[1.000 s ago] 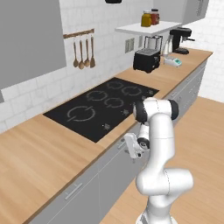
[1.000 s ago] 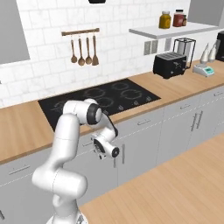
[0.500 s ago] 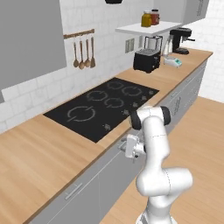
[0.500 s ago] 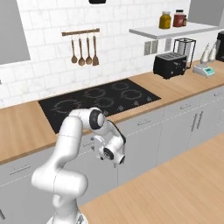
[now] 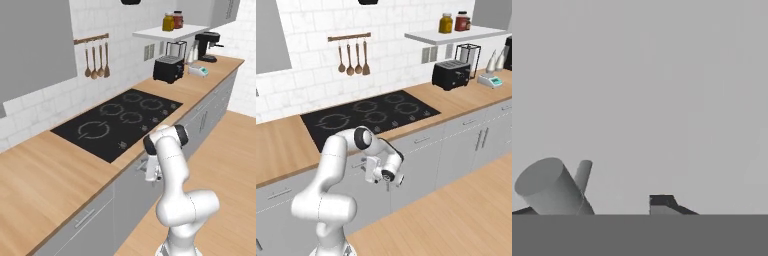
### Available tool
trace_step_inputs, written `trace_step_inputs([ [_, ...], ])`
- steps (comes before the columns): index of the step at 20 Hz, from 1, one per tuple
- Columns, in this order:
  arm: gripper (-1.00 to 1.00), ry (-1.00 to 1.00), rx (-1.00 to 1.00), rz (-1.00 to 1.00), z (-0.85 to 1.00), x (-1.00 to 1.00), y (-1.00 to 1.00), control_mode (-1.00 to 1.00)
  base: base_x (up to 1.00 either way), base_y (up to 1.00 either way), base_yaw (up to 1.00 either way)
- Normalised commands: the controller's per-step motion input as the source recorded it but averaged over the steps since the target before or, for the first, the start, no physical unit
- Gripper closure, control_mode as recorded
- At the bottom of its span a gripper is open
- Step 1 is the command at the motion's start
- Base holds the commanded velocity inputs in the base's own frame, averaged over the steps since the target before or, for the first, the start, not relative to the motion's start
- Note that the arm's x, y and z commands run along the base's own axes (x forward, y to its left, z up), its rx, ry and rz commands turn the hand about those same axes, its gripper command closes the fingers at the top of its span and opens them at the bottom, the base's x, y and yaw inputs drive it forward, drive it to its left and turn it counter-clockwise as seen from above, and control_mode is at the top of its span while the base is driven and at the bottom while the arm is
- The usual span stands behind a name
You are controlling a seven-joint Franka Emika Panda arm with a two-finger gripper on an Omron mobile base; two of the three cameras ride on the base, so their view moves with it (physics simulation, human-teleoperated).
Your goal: Take a straw from the drawer in front and place it inside the glass cup on the dining counter.
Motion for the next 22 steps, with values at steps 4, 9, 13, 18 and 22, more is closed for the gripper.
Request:
trace_step_inputs([
  [4, 1.0, 0.65, -1.0, -0.25, -0.14, 0.0, 0.37, -1.0, 0.0, 0.0, 0.0],
  [9, 1.0, 0.56, -0.94, -0.36, -0.4, -0.16, 0.05, -1.0, 0.0, 0.0, 0.0],
  [13, 1.0, 0.26, -0.84, -0.34, -0.97, -0.68, -0.16, -1.0, 0.0, 0.0, 0.0],
  [18, 1.0, 0.14, -0.79, -0.28, -1.0, -0.87, -0.45, -1.0, 0.0, 0.0, 0.0],
  [22, 1.0, 0.1, -0.74, -0.24, -0.92, -0.8, -0.71, -1.0, 0.0, 0.0, 0.0],
])
